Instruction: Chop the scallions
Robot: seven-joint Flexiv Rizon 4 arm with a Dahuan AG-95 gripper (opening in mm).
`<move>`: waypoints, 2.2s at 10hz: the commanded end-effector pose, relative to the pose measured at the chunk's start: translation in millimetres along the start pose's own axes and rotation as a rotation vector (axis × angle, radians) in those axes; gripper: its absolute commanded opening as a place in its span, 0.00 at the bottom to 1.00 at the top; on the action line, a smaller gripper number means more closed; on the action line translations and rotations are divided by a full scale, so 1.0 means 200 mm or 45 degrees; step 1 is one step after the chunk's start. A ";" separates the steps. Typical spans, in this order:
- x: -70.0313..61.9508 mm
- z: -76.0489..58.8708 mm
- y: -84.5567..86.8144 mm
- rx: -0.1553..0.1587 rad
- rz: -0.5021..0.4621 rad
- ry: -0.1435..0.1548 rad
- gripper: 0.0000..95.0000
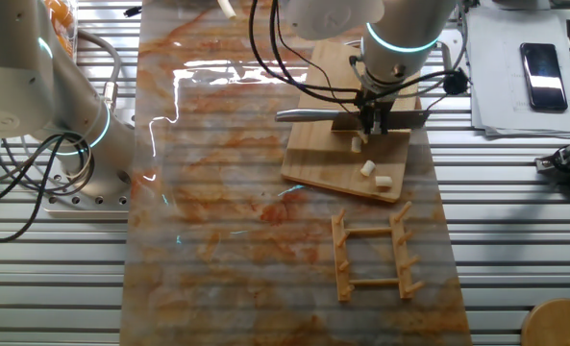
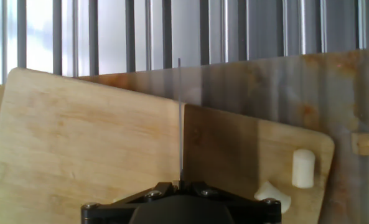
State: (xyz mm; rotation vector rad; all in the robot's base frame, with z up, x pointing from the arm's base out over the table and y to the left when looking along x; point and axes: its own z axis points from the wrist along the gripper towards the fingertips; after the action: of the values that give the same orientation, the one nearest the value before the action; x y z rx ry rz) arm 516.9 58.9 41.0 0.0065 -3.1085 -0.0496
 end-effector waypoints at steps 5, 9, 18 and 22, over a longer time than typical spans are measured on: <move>0.04 0.19 0.01 0.002 -0.007 0.069 0.00; 0.09 0.21 -0.02 -0.007 -0.016 0.063 0.00; -0.08 0.20 -0.03 -0.016 -0.019 -0.030 0.00; -0.15 0.19 -0.03 -0.012 -0.030 -0.006 0.00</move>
State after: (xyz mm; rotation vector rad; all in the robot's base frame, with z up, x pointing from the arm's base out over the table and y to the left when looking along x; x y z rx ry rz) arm 544.7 53.4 41.0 0.0538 -3.1191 -0.0459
